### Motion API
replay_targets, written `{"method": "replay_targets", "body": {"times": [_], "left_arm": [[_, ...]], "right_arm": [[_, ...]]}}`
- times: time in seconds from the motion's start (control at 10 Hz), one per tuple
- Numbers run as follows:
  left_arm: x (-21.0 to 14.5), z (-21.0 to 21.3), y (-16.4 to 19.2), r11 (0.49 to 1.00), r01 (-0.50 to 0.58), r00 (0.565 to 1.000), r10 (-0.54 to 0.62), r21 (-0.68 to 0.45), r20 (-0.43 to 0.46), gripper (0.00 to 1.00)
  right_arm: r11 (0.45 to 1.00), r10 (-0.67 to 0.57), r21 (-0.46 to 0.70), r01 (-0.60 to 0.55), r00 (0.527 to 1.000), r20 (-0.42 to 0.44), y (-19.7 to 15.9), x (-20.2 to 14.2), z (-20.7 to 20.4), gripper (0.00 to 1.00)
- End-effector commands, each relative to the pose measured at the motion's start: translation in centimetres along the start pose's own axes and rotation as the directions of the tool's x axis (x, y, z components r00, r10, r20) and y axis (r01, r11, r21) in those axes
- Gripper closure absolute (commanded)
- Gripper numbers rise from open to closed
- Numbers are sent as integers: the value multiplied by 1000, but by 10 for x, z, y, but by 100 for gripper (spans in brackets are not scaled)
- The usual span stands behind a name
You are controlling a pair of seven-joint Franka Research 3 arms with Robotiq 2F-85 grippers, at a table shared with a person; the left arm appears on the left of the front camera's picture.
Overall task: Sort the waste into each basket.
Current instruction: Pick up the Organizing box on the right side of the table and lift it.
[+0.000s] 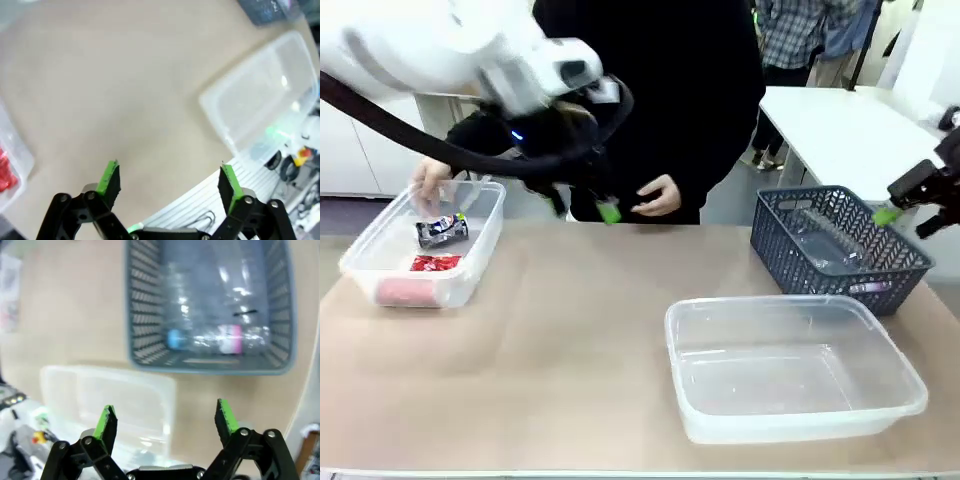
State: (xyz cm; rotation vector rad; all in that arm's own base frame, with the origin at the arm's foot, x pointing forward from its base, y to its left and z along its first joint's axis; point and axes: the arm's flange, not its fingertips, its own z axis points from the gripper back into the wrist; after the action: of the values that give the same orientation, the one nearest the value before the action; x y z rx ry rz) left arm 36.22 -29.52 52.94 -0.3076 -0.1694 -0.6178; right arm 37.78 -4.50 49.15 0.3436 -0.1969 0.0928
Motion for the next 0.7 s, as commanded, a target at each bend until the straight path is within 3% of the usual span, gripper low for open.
{"method": "replay_targets", "body": {"times": [0.0,0.1,0.3,0.4,0.5,0.6], "left_arm": [[55,-53,-21,992,102,993,-106,-71,-49,0],[0,0,0,1000,0,1000,0,0,0,0],[0,0,0,1000,0,1000,0,0,0,0],[22,-37,-23,999,43,999,-43,-28,-26,0],[34,-37,-22,987,-127,991,123,-95,-47,0],[40,-54,-33,933,-337,941,338,-123,-15,0]], "right_arm": [[987,129,-106,-124,991,43,17,7,-27,0],[1000,0,0,0,1000,0,0,0,0,0],[1000,0,0,0,1000,0,0,0,0,0],[998,46,-46,-46,999,0,-1,-3,-11,0],[985,41,-164,-54,996,-83,16,-4,-26,0],[965,77,-226,-130,970,-230,25,-18,-46,0]]}}
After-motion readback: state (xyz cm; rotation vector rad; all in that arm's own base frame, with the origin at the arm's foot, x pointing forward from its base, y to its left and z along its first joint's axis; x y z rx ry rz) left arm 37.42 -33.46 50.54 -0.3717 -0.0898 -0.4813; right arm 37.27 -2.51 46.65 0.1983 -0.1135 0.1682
